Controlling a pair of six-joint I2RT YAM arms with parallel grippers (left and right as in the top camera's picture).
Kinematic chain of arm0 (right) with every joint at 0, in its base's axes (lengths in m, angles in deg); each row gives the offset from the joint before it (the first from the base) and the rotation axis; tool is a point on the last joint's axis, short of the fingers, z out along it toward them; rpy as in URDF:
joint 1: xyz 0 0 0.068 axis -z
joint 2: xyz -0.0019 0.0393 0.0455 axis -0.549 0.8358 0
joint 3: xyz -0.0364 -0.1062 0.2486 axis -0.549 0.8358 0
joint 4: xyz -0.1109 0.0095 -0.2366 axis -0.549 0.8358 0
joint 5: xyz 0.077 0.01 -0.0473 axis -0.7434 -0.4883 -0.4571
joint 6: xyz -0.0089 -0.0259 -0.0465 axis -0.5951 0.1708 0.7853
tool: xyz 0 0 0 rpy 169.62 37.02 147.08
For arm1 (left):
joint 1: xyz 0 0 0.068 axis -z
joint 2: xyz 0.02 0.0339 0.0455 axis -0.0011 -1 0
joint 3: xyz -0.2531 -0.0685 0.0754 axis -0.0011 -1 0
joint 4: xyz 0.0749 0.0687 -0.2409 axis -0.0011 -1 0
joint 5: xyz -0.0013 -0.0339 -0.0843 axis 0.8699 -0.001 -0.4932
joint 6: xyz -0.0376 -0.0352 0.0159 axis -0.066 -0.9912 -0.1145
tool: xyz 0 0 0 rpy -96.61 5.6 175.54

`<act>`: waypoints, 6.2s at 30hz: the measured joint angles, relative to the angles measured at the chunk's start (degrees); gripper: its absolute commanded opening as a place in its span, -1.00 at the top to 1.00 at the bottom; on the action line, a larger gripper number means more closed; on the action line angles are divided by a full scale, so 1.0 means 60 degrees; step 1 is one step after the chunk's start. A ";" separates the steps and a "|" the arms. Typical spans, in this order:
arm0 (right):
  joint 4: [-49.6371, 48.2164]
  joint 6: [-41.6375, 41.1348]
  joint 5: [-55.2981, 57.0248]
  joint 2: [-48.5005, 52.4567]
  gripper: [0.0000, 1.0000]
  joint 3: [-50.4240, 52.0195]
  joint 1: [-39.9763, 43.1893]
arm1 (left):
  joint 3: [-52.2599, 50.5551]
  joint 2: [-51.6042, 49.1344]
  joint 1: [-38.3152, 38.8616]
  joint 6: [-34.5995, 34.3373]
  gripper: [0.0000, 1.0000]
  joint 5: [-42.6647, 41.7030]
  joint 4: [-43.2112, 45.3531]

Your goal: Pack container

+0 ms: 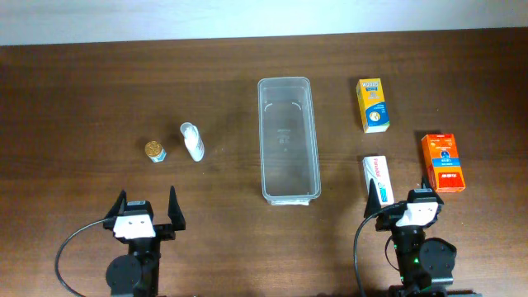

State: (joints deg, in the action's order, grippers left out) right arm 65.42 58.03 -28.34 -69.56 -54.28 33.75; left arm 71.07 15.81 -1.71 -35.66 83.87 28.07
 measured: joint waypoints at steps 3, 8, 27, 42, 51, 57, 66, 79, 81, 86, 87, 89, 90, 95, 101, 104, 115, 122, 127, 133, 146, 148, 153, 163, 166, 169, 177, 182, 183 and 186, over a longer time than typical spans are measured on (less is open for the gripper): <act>0.0000 0.0000 0.0000 0.0000 -0.97 0.0000 0.0000 | 0.0000 0.0000 0.0000 0.0000 -0.99 0.0000 0.0004; 0.0000 0.0004 0.0000 0.0000 -0.97 0.0000 0.0000 | 0.0000 0.0000 0.0000 0.0000 -0.99 0.0000 0.0000; 0.0000 0.0000 0.0000 0.0000 -0.97 0.0000 0.0000 | 0.0000 0.0000 0.0000 0.0000 -0.99 0.0000 0.0000; 0.0000 0.0004 0.0000 0.0000 -0.97 0.0000 0.0000 | 0.0000 0.0000 0.0000 0.0000 -0.99 0.0000 0.0004; 0.0000 -0.0004 0.0000 0.0000 -0.97 0.0000 0.0000 | 0.0000 0.0000 0.0000 0.0000 -0.99 0.0000 0.0004; 0.0000 0.0004 0.0000 0.0000 -0.97 0.0000 0.0000 | 0.0000 0.0000 0.0000 0.0000 -0.99 0.0000 0.0004; 0.0000 0.0004 0.0000 0.0000 -0.97 0.0000 0.0000 | 0.0000 0.0000 0.0000 0.0000 -0.99 0.0000 0.0004; 0.0000 0.0007 0.0000 0.0000 -0.97 0.0000 0.0000 | 0.0000 0.0000 0.0000 0.0000 -0.99 0.0000 0.0000; 0.0000 0.0004 0.0000 0.0000 -0.97 0.0000 0.0000 | 0.0000 0.0000 0.0000 0.0000 -0.99 0.0000 0.0004; 0.0000 0.0000 0.0000 0.0000 -0.97 0.0000 0.0000 | 0.0000 0.0000 0.0000 0.0000 -0.99 0.0000 0.0000; 0.0000 0.0004 0.0000 0.0000 -0.97 0.0000 0.0000 | 0.0000 0.0000 0.0000 0.0000 -0.99 0.0000 0.0004; 0.0000 0.0000 0.0000 0.0000 -0.97 0.0000 0.0000 | 0.0000 0.0000 0.0000 0.0000 -0.99 0.0000 0.0000; 0.0000 0.0007 0.0000 0.0000 -0.97 0.0000 0.0000 | 0.0000 0.0000 0.0000 0.0000 -0.99 0.0000 0.0004; 0.0000 0.0004 0.0000 0.0000 -0.97 0.0000 0.0000 | 0.0000 0.0000 0.0000 0.0000 -0.99 0.0000 0.0004; 0.0000 0.0000 0.0000 0.0000 -0.97 0.0000 0.0000 | 0.0000 0.0000 0.0000 0.0000 -0.99 0.0000 0.0004; 0.0000 0.0004 0.0000 0.0000 -0.97 0.0000 0.0000 | 0.0000 0.0000 0.0000 0.0000 -0.99 0.0000 0.0000; 0.0000 0.0004 0.0000 0.0000 -0.97 0.0000 0.0000 | 0.0000 0.0000 0.0000 0.0000 -0.99 0.0000 0.0004; 0.0000 -0.0004 0.0000 0.0000 -0.97 0.0000 0.0000 | 0.0000 0.0000 0.0000 0.0000 -0.99 0.0000 0.0000; -0.0011 0.0004 -0.0076 0.0000 -0.97 0.0000 0.0000 | 0.0000 0.0000 0.0000 0.0000 -0.99 0.0000 0.0004; -0.0211 0.0000 -0.0459 0.0000 -0.96 0.0000 0.0000 | 0.0000 0.0000 0.0000 0.0000 -0.99 0.0000 0.0004; -0.2845 -0.0153 -0.0681 0.0244 -0.97 -0.0984 0.0000 | -0.0007 0.0000 0.0000 0.0000 -0.99 0.0000 0.0000; -0.2106 -0.0106 -0.0597 0.0750 -0.97 -0.1953 0.0000 | -0.0007 -0.0004 0.0000 0.0000 -0.99 0.0000 -0.0004; 0.0739 0.0208 -0.0295 0.3071 -0.97 -0.5355 0.0000 | -0.0018 0.0007 0.0000 0.0000 -0.99 0.0000 0.0000; 1.1373 0.1370 0.0426 1.1085 -0.97 -1.4597 0.1417 | -0.0033 0.0025 0.0000 0.0000 -0.99 -0.0004 0.0007; 1.3508 0.1468 0.0521 1.3369 -0.97 -1.7147 0.2630 | -0.0033 0.0022 0.0000 0.0000 -0.99 0.0000 0.0007; 1.4590 0.1490 0.0521 1.5012 -0.97 -1.8830 0.3497 | -0.0033 0.0029 0.0000 0.0000 -0.99 0.0000 0.0007; 1.4881 0.1504 0.0594 1.7413 -0.97 -1.9442 0.4426 | -0.0033 0.0025 0.0000 0.0000 -0.99 0.0000 0.0004; 1.4451 0.1694 0.0594 1.8189 -0.97 -1.9442 0.4492 | -0.0033 0.0025 0.0000 0.0000 -0.99 0.0000 0.0004; 1.4247 0.1953 0.0594 1.8334 -0.97 -1.9442 0.4492 | -0.0033 0.0025 0.0000 0.0000 -0.99 0.0000 0.0004; 1.3577 0.3031 0.0597 1.8808 -0.97 -1.9453 0.4492 | -0.0033 0.0025 0.0000 0.0000 -0.99 -0.0004 0.0004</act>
State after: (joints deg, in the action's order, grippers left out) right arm 146.88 76.22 -24.75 43.29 -170.99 60.70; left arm 70.87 15.96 -1.71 -35.66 83.84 28.10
